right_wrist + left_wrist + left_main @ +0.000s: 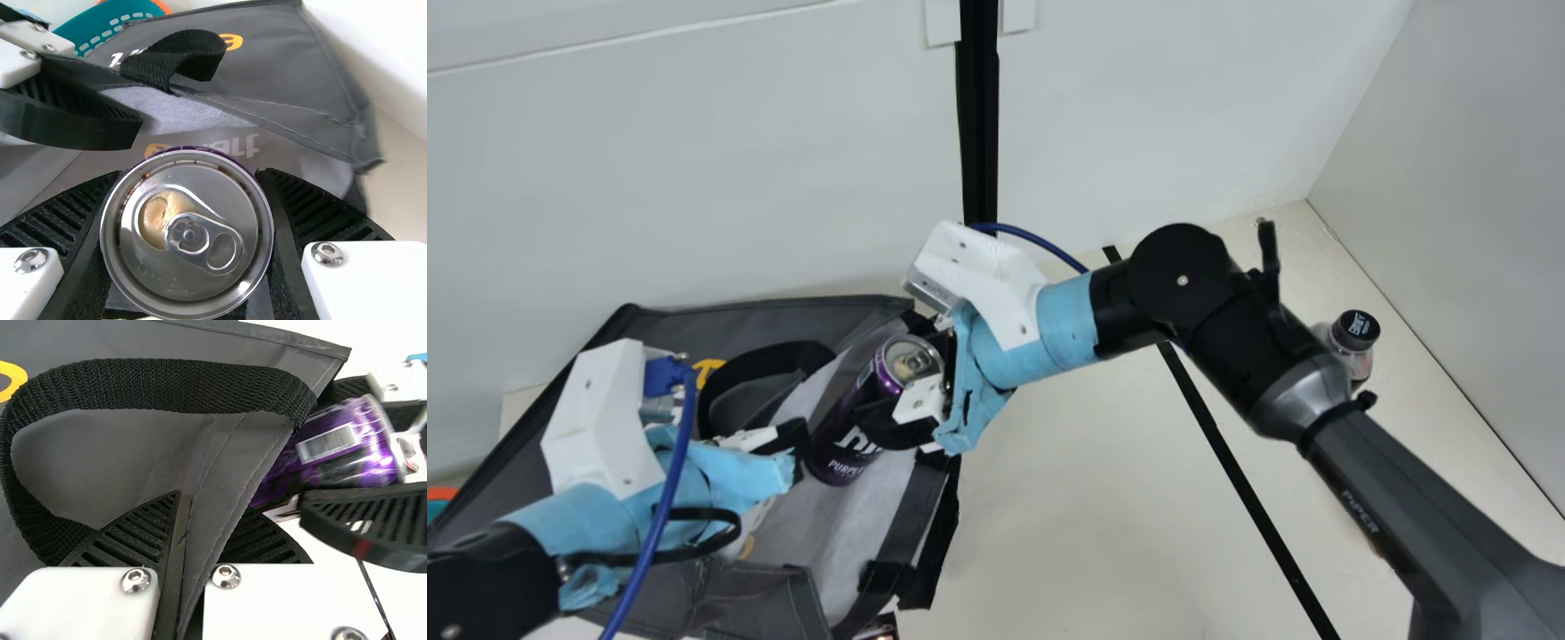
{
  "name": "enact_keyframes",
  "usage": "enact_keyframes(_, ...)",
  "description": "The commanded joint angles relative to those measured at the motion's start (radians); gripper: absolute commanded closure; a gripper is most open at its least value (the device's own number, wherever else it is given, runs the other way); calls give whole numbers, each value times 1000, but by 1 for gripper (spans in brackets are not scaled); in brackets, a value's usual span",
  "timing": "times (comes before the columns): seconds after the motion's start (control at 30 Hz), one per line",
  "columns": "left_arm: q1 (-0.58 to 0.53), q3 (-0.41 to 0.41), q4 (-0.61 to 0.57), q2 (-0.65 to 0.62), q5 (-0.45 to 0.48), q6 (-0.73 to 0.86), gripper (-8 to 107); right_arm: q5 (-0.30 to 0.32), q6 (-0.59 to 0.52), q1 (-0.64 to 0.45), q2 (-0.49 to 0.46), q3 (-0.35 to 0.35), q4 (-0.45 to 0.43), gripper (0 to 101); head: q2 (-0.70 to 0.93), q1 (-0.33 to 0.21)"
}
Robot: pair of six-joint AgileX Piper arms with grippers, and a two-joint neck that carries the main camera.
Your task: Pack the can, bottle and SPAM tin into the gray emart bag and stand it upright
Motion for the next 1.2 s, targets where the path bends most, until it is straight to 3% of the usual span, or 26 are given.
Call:
enact_keyframes(0.0, 0, 0, 0, 0, 0, 0, 107, -9, -3, 9, 6, 6, 2, 101, -1, -23)
enact_keyframes(0.43, 0, 0, 0, 0, 0, 0, 107, -71, -17, 92, 68, 32, 15, 101, -1, -23)
enact_keyframes(1.17, 0, 0, 0, 0, 0, 0, 107, -127, -15, 174, 178, -12, 6, 101, -1, -23)
